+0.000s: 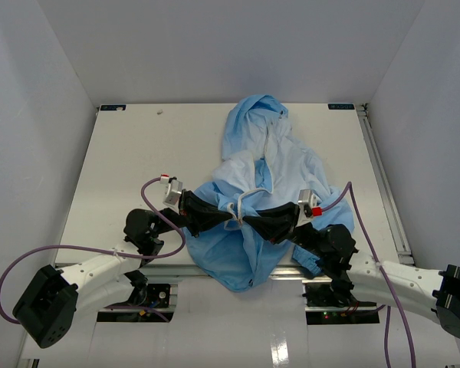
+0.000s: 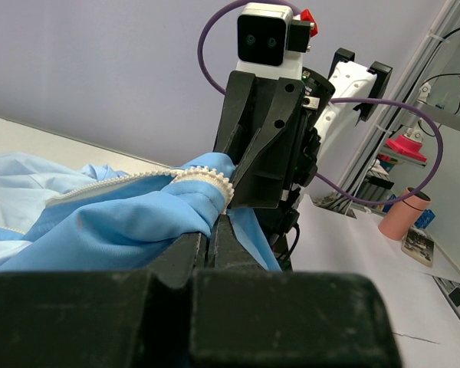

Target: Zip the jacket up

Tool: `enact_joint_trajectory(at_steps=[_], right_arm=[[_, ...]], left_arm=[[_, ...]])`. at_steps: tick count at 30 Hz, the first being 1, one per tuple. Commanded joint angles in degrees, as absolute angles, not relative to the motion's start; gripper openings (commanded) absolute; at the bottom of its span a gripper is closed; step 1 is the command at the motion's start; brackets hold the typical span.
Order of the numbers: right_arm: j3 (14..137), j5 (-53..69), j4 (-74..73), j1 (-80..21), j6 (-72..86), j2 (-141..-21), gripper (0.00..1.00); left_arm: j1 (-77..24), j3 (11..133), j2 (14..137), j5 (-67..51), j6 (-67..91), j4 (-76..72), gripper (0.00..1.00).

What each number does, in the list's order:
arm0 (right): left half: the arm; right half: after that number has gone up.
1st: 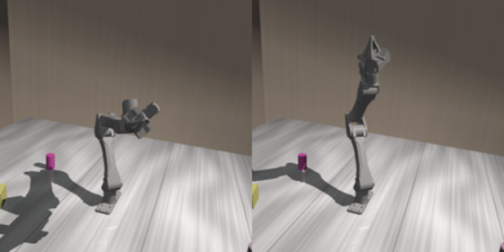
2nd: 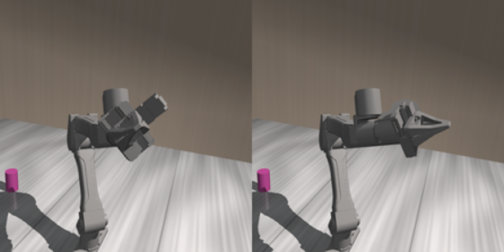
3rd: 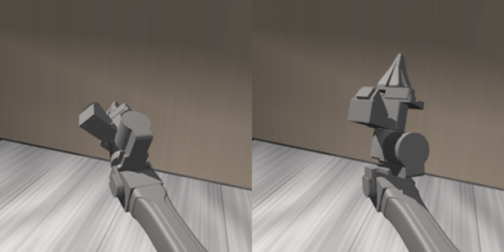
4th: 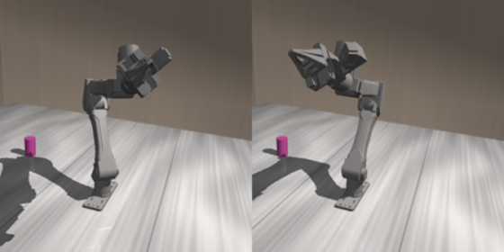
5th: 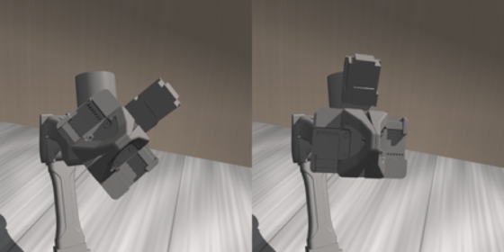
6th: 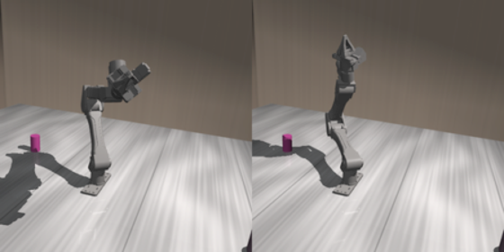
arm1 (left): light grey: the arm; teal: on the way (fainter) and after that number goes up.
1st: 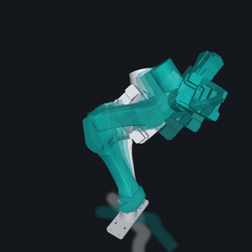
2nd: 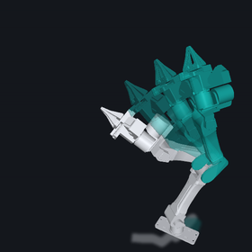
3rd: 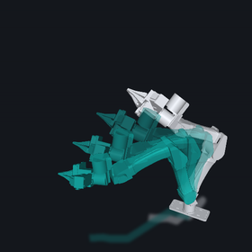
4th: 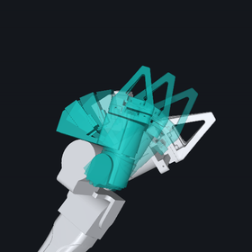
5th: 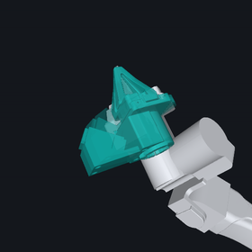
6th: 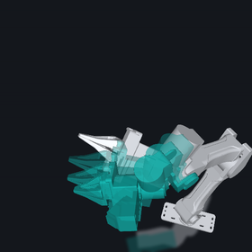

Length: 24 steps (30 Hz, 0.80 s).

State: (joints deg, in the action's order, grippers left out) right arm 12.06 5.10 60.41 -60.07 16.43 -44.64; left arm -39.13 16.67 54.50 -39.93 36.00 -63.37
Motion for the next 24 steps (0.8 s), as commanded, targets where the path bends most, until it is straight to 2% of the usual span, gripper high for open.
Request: enact_joint_trajectory(at_steps=[1, 10, 24], right_arm=[[15.12, 4.56, 64.62, -60.12, 16.01, -44.56, 0.08], [15.89, 3.41, 66.86, -60.18, 16.94, -45.88, 0.08], [14.63, 2.29, 71.82, -60.12, 19.49, -48.2, 0.08]], left_arm=[[-39.46, 18.02, 54.14, -40.43, 35.6, -64.76, 0.0], [-39.55, 18.03, 54.6, -40.79, 34.24, -63.12, 0.0], [-39.99, 19.07, 54.04, -35.13, 33.01, -58.44, 0.0]])
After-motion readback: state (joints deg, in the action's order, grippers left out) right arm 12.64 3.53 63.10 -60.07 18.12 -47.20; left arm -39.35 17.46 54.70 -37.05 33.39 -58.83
